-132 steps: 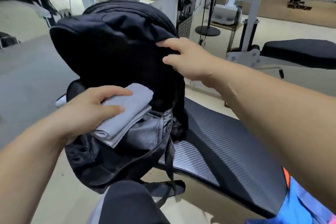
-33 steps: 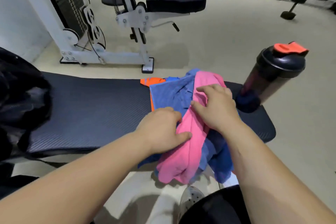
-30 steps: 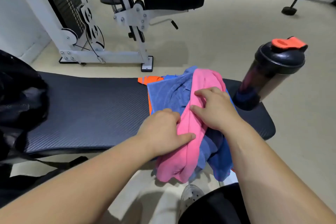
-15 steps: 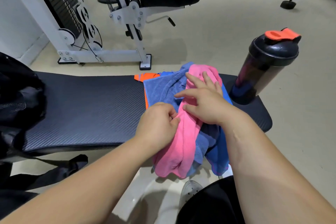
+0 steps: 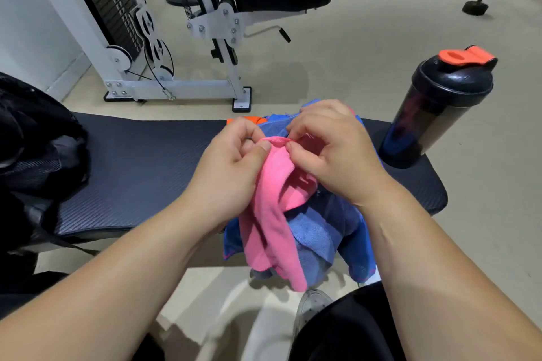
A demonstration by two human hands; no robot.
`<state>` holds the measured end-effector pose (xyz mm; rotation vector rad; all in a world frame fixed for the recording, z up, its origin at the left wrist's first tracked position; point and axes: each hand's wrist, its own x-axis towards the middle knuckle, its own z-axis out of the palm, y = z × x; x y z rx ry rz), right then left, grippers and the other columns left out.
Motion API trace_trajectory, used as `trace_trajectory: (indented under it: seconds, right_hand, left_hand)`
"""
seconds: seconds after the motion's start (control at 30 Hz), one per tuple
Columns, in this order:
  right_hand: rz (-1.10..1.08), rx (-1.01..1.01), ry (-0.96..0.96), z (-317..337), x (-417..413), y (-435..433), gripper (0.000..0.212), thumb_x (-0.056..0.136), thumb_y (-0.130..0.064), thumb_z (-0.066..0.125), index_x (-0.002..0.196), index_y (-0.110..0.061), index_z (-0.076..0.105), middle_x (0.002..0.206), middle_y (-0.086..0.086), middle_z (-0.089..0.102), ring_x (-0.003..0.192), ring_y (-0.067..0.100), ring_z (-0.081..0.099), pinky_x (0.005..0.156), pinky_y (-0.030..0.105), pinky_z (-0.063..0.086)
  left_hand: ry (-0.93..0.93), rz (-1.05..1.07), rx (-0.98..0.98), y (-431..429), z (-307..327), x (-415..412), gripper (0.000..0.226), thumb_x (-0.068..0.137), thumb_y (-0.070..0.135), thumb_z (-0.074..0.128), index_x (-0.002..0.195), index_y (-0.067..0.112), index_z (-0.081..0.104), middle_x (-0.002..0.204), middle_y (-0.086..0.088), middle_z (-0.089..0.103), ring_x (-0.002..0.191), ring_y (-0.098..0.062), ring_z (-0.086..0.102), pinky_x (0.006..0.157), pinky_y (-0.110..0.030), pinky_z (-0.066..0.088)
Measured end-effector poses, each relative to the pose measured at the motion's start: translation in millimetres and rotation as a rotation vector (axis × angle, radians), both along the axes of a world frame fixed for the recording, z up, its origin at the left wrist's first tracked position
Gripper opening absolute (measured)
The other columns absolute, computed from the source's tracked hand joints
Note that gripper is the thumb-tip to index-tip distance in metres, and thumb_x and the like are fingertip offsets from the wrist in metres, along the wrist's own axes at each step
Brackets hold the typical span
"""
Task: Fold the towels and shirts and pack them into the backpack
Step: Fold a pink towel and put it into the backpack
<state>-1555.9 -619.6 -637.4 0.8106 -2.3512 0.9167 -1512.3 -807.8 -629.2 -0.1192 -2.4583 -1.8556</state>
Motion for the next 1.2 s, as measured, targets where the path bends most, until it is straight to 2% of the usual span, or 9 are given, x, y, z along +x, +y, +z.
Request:
trace_trajectory:
  seconds: [0.1, 0.23, 0.47, 0.67, 0.73, 0.83, 0.93, 1.07, 1.2]
  right_hand:
    - [0.009, -0.068, 0.074, 11, 7, -18, 0.007, 0.078, -0.011, 0.073, 0.073, -0.011, 0.067, 0.073, -0.001, 0.063, 0.077, 0.023, 0.055, 0.08, 0.04, 0.045]
    - [0.073, -0.135, 0.045, 28, 13, -35, 0.009, 0.08, -0.012, 0.078, 0.075, -0.011, 0.07, 0.078, 0.0, 0.065, 0.08, 0.023, 0.058, 0.082, 0.036, 0.044]
    - [0.118, -0.11, 0.071, 73, 36, -62, 0.01, 0.081, -0.013, 0.077, 0.076, -0.013, 0.068, 0.075, -0.01, 0.061, 0.079, 0.015, 0.055, 0.078, 0.025, 0.042]
    - [0.193, -0.09, -0.173, 92, 45, -70, 0.008, 0.083, -0.015, 0.075, 0.081, -0.018, 0.068, 0.074, -0.008, 0.067, 0.072, 0.007, 0.061, 0.073, 0.023, 0.048]
    - [0.192, -0.027, -0.292, 81, 40, -62, 0.01, 0.085, -0.017, 0.077, 0.08, -0.021, 0.069, 0.072, -0.01, 0.066, 0.068, 0.001, 0.056, 0.069, 0.02, 0.046]
    - [0.115, 0.075, -0.413, 58, 36, -42, 0.019, 0.085, -0.022, 0.08, 0.074, -0.03, 0.067, 0.065, -0.011, 0.062, 0.063, 0.003, 0.051, 0.066, 0.029, 0.044]
    - [-0.011, 0.185, -0.469, 48, 34, -19, 0.02, 0.082, -0.028, 0.082, 0.071, -0.018, 0.069, 0.067, -0.003, 0.065, 0.066, 0.015, 0.057, 0.069, 0.036, 0.046]
    - [-0.183, 0.53, -0.522, 50, 32, 10, 0.048, 0.077, -0.049, 0.079, 0.067, -0.007, 0.058, 0.067, 0.012, 0.058, 0.067, 0.029, 0.052, 0.066, 0.042, 0.046]
    - [-0.231, 0.676, -0.538, 63, 40, 23, 0.04, 0.082, -0.044, 0.078, 0.064, -0.017, 0.056, 0.061, -0.001, 0.055, 0.059, 0.017, 0.047, 0.065, 0.039, 0.044]
  left_hand:
    - [0.049, -0.055, -0.124, -18, 16, 0, 0.014, 0.086, 0.038, 0.063, 0.087, 0.024, 0.064, 0.067, -0.007, 0.063, 0.061, -0.017, 0.051, 0.061, -0.04, 0.045]
    - [0.173, -0.06, -0.253, -43, 43, 6, 0.006, 0.091, 0.029, 0.071, 0.091, 0.028, 0.077, 0.088, 0.012, 0.076, 0.086, -0.008, 0.07, 0.085, -0.037, 0.056]
    - [0.317, -0.053, -0.335, -73, 94, 30, 0.011, 0.091, 0.018, 0.072, 0.083, 0.025, 0.076, 0.077, 0.009, 0.073, 0.07, 0.0, 0.063, 0.067, -0.02, 0.049]
    - [0.489, 0.066, -0.461, -87, 134, 50, 0.01, 0.087, 0.017, 0.068, 0.08, 0.021, 0.074, 0.072, 0.012, 0.069, 0.068, 0.003, 0.059, 0.064, -0.01, 0.042]
    - [0.482, 0.161, -0.474, -97, 132, 49, 0.012, 0.085, 0.014, 0.067, 0.077, 0.02, 0.074, 0.071, 0.013, 0.069, 0.067, 0.001, 0.06, 0.065, -0.015, 0.046]
    - [0.401, 0.321, -0.514, -119, 116, 43, 0.013, 0.08, 0.015, 0.062, 0.076, 0.019, 0.073, 0.066, 0.013, 0.066, 0.066, -0.011, 0.064, 0.067, -0.027, 0.051]
    - [0.304, 0.424, -0.635, -143, 91, 35, 0.015, 0.079, 0.018, 0.059, 0.075, 0.018, 0.073, 0.071, 0.004, 0.067, 0.077, -0.022, 0.063, 0.072, -0.031, 0.048]
    - [0.199, 0.472, -0.717, -159, 63, 28, 0.016, 0.081, 0.02, 0.055, 0.078, 0.017, 0.071, 0.082, -0.007, 0.07, 0.087, -0.033, 0.062, 0.079, -0.039, 0.051]
    - [0.161, 0.476, -0.776, -166, 49, 24, 0.017, 0.082, 0.023, 0.054, 0.081, 0.018, 0.07, 0.089, -0.009, 0.072, 0.092, -0.036, 0.062, 0.079, -0.04, 0.051]
